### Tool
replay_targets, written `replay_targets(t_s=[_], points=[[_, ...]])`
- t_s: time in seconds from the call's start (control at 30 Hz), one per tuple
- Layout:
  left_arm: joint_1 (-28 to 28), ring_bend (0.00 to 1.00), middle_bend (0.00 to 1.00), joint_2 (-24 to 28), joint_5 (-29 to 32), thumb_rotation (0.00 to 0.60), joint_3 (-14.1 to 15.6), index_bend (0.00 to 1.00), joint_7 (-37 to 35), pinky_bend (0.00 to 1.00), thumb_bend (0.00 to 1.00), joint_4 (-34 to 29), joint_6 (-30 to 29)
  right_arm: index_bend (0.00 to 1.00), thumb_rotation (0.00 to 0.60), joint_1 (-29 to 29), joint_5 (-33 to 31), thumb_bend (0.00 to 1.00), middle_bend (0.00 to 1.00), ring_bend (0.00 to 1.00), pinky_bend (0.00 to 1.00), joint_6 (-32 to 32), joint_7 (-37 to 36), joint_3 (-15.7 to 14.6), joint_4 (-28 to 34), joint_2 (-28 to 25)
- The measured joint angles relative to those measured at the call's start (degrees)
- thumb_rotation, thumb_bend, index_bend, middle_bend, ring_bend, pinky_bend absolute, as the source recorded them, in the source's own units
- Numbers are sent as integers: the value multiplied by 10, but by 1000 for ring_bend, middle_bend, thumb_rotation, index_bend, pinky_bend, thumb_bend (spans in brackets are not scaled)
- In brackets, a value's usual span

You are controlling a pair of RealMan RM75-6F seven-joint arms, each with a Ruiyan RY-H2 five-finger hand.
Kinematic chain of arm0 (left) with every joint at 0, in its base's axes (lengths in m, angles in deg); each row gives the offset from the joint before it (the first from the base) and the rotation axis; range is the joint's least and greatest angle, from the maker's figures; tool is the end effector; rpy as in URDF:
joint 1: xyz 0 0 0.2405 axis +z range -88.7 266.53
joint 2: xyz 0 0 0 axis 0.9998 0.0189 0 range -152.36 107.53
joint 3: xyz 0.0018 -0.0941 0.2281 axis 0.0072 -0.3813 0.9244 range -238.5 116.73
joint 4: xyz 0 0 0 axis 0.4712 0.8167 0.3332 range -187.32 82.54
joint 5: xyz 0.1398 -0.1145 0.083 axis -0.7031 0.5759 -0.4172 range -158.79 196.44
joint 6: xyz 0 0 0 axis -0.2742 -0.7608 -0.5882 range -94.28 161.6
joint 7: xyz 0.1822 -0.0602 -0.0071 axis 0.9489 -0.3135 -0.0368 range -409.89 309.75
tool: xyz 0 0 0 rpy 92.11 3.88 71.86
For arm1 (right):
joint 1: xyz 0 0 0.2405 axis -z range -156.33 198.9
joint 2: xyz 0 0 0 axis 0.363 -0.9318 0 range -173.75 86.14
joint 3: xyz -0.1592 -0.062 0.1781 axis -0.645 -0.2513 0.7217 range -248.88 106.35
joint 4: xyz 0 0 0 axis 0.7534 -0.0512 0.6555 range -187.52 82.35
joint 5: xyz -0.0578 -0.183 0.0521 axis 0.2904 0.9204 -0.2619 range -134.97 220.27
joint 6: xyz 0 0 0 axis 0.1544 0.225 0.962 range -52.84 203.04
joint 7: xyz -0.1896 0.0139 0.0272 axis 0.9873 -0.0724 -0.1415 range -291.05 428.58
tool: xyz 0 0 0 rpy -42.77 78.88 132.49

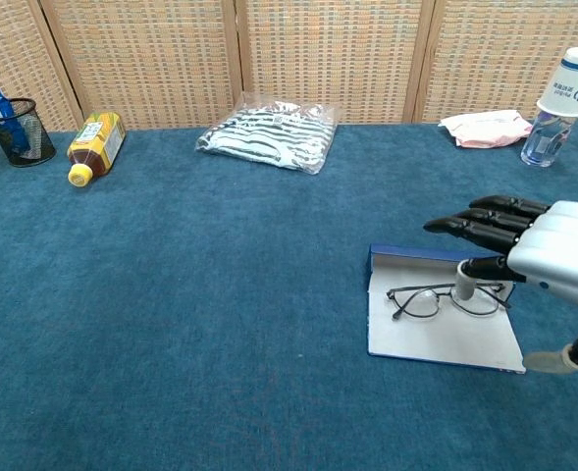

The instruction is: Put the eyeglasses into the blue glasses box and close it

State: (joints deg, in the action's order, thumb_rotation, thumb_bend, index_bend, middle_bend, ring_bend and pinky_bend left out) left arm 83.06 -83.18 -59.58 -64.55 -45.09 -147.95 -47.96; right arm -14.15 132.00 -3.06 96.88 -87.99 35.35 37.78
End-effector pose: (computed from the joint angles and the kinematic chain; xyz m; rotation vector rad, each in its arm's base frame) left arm -0.3131 0.2336 0.1794 -1.3389 -0.9172 -0.7658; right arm -0.1766 -0.2625 -0.0008 2.1395 -0.3807 0.8352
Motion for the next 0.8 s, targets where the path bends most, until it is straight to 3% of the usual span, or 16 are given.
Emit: replay_targets(t_s=[0.6, 0.8], points=[[0, 0, 0, 1, 1, 600, -1, 0, -3, 0, 0, 1, 2, 359, 600, 35, 9, 258, 0, 0, 25, 45, 22, 52, -90, 88], [1, 0, 0, 2, 2, 600, -2, 0, -4, 0, 0, 1, 1, 361, 600, 41, 10, 260, 0, 0, 25, 58, 27, 69, -113, 107]])
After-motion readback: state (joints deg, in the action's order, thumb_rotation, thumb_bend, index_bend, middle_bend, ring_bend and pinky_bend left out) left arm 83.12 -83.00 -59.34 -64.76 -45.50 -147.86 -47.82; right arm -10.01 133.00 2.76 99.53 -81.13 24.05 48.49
